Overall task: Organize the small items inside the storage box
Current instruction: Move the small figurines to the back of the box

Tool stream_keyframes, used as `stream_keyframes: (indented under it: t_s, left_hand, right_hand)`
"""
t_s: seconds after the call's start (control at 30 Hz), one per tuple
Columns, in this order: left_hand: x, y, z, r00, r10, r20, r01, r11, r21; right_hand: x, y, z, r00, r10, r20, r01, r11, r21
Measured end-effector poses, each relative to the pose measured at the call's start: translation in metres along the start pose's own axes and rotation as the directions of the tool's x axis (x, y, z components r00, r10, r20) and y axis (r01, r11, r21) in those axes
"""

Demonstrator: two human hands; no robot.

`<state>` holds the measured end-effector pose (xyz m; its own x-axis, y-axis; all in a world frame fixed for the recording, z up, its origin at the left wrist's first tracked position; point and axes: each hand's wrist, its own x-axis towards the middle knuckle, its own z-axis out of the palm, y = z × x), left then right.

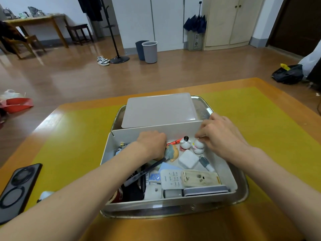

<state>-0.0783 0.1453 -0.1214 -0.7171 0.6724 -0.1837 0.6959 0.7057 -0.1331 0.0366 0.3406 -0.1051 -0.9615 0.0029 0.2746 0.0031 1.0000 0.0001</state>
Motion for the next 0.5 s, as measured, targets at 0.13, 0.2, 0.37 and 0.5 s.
stream_keyframes:
  t_s: [0.13,0.2,0.37,0.5]
  left_hand:
    - [0.011,0.004,-0.014,0.993,0.017,0.117,-0.017,1.0,0.001]
    - [0.014,0.004,-0.018,0.995,0.022,0.098,-0.021,1.0,-0.019]
    - [0.005,-0.003,-0.019,0.995,0.068,-0.076,-0.069,0.998,-0.011]
    - [-0.02,-0.02,-0.029,0.962,0.04,-0.271,-0.075,0.99,-0.12]
  right_hand:
    - [-0.002,-0.002,0.0,0.999,-0.032,0.037,0.032,0.999,-0.007]
    - [-0.003,-0.002,-0.001,0.997,-0.028,0.066,0.028,1.0,-0.004]
    - [-0.004,-0.003,0.0,0.996,-0.027,0.081,0.03,0.999,-0.041]
    - [-0.002,0.0,-0.001,0.996,-0.038,0.076,0.042,0.998,-0.05]
